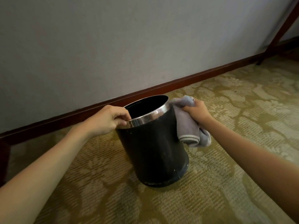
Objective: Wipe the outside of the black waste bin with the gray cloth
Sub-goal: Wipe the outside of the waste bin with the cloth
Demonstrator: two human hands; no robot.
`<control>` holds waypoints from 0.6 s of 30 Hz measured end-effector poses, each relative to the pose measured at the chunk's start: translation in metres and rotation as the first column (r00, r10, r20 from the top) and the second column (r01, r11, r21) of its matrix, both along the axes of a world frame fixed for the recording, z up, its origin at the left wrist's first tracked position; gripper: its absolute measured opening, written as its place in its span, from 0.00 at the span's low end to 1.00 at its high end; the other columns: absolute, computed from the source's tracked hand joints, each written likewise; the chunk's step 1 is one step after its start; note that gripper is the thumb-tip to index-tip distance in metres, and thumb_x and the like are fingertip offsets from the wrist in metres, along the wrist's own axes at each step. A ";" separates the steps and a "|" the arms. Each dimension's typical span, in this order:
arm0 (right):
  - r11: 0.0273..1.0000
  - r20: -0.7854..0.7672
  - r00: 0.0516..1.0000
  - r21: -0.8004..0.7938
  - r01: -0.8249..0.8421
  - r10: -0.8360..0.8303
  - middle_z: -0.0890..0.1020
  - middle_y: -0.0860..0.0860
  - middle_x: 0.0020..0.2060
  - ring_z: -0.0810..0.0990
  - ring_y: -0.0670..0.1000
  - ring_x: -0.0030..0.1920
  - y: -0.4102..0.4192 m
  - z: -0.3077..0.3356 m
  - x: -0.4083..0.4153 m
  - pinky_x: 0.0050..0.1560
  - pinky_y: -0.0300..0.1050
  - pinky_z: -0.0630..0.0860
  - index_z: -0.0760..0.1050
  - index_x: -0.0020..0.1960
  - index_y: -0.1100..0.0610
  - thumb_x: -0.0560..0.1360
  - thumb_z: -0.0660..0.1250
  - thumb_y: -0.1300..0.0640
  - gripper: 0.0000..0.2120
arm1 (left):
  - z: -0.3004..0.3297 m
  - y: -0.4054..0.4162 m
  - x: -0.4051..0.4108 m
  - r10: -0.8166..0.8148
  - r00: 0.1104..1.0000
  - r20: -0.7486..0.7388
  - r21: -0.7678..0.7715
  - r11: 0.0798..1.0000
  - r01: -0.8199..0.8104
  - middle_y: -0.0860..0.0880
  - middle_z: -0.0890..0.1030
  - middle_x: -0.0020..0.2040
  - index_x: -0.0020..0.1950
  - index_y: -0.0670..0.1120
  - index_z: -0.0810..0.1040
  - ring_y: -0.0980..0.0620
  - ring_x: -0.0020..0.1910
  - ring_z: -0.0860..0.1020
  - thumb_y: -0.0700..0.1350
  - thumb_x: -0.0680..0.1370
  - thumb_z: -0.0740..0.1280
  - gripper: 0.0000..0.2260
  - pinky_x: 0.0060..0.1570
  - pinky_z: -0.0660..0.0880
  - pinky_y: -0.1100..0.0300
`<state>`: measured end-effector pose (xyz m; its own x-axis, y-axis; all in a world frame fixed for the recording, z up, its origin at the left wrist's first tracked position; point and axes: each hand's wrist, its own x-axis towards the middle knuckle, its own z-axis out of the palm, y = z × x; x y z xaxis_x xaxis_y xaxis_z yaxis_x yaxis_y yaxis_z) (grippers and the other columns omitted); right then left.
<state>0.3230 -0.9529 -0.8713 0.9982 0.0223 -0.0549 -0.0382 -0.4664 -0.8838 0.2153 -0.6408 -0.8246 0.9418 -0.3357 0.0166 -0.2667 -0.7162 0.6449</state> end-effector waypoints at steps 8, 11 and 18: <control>0.982 0.276 0.960 -0.189 0.003 0.050 0.80 0.53 0.45 0.78 0.52 0.44 -0.022 0.035 0.005 0.38 0.39 0.72 0.73 0.51 0.58 0.69 0.69 0.62 0.11 | -0.007 -0.056 -0.018 -0.191 0.976 0.105 0.108 0.978 0.180 0.58 0.74 0.41 0.43 0.52 0.75 0.62 0.44 0.74 0.34 0.74 0.67 0.11 0.41 0.67 0.69; 0.966 0.325 0.942 -0.257 0.002 0.084 0.79 0.56 0.48 0.77 0.53 0.46 -0.036 0.039 0.006 0.44 0.41 0.70 0.74 0.54 0.60 0.68 0.68 0.63 0.14 | -0.009 -0.074 -0.023 -0.265 0.961 0.074 0.125 0.959 0.255 0.56 0.74 0.44 0.44 0.52 0.75 0.60 0.44 0.74 0.35 0.75 0.66 0.11 0.43 0.73 0.59; 0.928 0.352 0.914 -0.368 -0.064 0.203 0.80 0.58 0.53 0.78 0.57 0.53 -0.048 0.049 -0.007 0.55 0.50 0.74 0.76 0.59 0.60 0.68 0.67 0.65 0.19 | -0.020 -0.111 -0.047 -0.520 0.831 0.198 0.361 0.827 0.431 0.53 0.73 0.46 0.49 0.48 0.74 0.57 0.46 0.72 0.38 0.76 0.64 0.06 0.44 0.70 0.63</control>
